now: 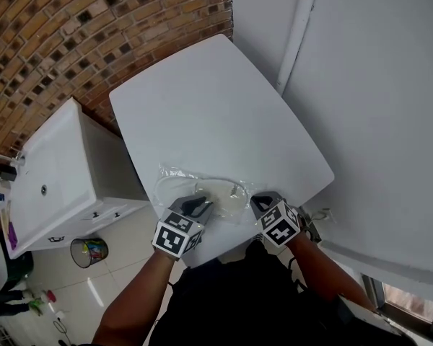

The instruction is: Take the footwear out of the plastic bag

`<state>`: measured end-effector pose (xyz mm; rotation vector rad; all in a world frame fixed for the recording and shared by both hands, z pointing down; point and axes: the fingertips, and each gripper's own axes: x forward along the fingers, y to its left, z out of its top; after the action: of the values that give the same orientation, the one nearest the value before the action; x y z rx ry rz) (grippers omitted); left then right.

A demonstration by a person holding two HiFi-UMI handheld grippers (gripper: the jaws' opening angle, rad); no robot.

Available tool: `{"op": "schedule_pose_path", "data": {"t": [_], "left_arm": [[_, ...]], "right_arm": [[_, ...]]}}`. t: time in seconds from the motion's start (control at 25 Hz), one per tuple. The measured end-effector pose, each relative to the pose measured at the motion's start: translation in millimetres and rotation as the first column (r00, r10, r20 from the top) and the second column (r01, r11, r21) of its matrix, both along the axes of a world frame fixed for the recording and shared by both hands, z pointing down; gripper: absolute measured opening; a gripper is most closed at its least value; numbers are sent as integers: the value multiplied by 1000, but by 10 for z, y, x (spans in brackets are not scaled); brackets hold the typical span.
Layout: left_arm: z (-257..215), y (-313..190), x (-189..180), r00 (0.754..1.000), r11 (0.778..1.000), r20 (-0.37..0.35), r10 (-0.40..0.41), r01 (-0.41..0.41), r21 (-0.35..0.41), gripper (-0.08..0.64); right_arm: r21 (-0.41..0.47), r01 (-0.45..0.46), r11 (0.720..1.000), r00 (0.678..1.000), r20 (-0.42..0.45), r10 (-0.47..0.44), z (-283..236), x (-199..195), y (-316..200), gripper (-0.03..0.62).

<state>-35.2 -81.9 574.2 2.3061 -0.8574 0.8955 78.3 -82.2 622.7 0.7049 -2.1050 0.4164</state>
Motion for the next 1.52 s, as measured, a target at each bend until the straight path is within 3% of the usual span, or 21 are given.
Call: {"op": "schedule_pose_path", "data": {"t": [0.16, 0.28, 0.36, 0.52, 0.72, 0.88, 1.0, 1.12, 1.24, 1.36, 1.44, 1.52], "left_arm": [[-179, -127, -212, 999, 995, -21, -43, 44, 84, 138], [-23, -190, -455, 989, 993, 149, -19, 1, 115, 192], [158, -189, -522, 960, 992, 277, 43, -74, 102, 249], [399, -213, -506, 921, 989, 375, 107, -137, 56, 258], [584, -127, -485, 923, 994, 369, 107, -105, -26, 135], [582, -55, -495, 925, 995, 367, 100, -101, -15, 109], [531, -49, -522, 941, 998, 334, 54, -55, -4, 71], [482, -52, -537, 957, 1000, 289, 9, -6, -12, 55], [469, -39, -541, 958, 1000, 286, 16, -15, -8, 58], [484, -8, -513, 961, 1000, 276, 28, -26, -9, 92], [502, 8, -503, 963, 1000, 269, 26, -23, -14, 95], [519, 16, -503, 964, 1000, 264, 22, -17, -23, 94]], "right_arm": [[-27, 20, 999, 999, -50, -21, 148, -19, 175, 2], [-59, 15, 998, 996, -90, -20, 251, 19, 192, 2], [-78, 29, 997, 992, -117, -38, 301, 28, 181, 3], [-112, 61, 992, 987, -141, -77, 324, -8, 152, 6], [-142, 38, 989, 994, -94, -52, 324, -1, 134, 6], [-143, 7, 990, 999, -40, -13, 315, 29, 86, 3], [-168, -66, 984, 996, 48, 75, 300, 71, 24, 2], [-180, -184, 966, 959, 183, 217, 172, 180, -110, 2], [-285, -239, 928, 882, 337, 330, 30, 172, -136, 2], [-444, -212, 871, 836, 378, 397, 63, 45, -31, 57], [-499, -193, 845, 824, 384, 415, 107, -45, 5, 105], [-527, -188, 828, 810, 393, 435, 126, -102, 0, 110]]}}
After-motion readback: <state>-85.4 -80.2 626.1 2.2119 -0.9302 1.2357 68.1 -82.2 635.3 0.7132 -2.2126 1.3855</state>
